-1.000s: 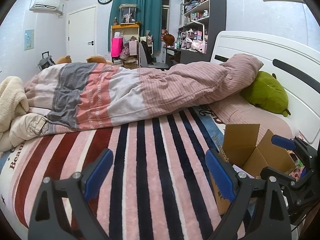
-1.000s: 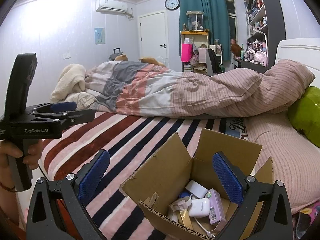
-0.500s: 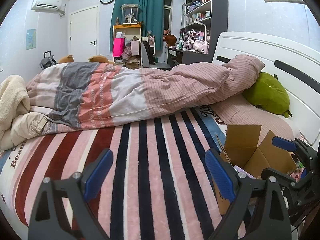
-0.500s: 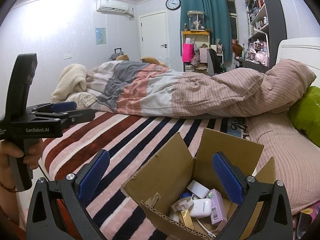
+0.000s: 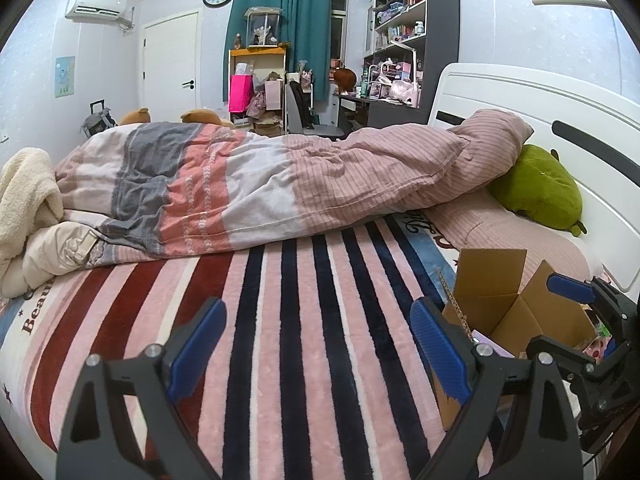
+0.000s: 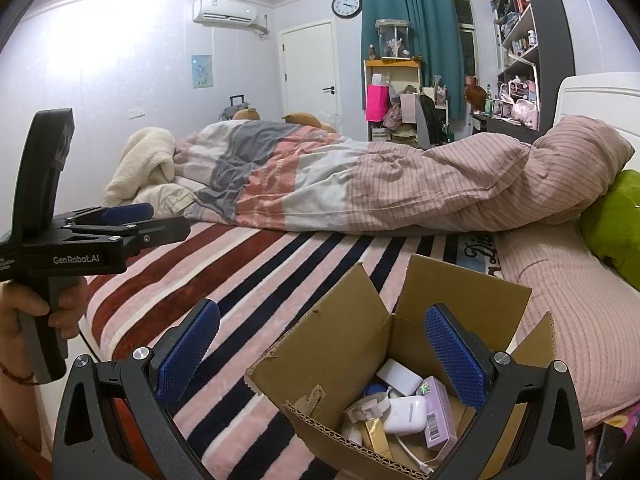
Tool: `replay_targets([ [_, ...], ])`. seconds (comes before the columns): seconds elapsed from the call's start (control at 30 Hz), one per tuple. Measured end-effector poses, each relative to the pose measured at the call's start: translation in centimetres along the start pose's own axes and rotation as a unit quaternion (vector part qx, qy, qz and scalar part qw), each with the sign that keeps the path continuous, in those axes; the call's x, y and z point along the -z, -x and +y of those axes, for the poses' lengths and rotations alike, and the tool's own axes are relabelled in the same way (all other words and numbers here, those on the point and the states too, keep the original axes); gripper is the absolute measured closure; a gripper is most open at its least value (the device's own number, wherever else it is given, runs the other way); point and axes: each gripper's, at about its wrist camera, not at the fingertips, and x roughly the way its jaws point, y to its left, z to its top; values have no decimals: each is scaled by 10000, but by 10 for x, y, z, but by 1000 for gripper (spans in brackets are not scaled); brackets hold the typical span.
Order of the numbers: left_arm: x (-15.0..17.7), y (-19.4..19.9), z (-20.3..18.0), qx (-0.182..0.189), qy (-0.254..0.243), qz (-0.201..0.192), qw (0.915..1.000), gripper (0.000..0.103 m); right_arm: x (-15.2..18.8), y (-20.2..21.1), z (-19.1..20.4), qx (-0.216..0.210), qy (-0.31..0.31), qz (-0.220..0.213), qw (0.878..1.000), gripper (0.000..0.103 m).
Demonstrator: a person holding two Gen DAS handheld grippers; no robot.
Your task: Organize rigid objects
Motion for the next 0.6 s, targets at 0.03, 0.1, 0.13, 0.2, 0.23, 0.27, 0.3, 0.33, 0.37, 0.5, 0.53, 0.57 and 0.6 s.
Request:
replay_targets([
  [0.03,0,0,0,-8,12,1,10000,11,0,0,0,0,-3,0,10000,0],
  [0.1,0,0,0,-13,6,2,10000,11,0,0,0,0,-8,0,10000,0],
  [0.13,0,1,1,-19,0,1,10000,11,0,0,0,0,-6,2,10000,0],
  [0.2,0,0,0,-11,7,0,10000,11,0,-1,0,0,-11,7,10000,0],
  [0.23,0,0,0,-9,4,1,10000,11,0,-1,1,-6,-6,8,10000,0],
  [0.27,0,0,1,-14,4,2,10000,11,0,-1,1,-6,-5,6,10000,0],
  [0.3,0,0,1,-18,3,1,10000,11,-1,-2,2,-4,-4,7,10000,0],
  [0.33,0,0,2,-18,5,1,10000,11,0,-1,2,-2,-4,5,10000,0],
  [0.37,0,0,2,-18,7,4,10000,11,0,-1,1,-1,-8,5,10000,0],
  [0.5,1,0,4,-23,18,6,10000,11,0,-1,2,4,-15,4,10000,0],
  [0.53,1,0,2,-27,15,2,10000,11,0,0,2,3,-17,3,10000,0],
  [0.57,0,0,2,-25,10,5,10000,11,0,0,2,-1,-20,3,10000,0],
  [0.6,0,0,3,-24,10,5,10000,11,0,0,2,1,-20,4,10000,0],
])
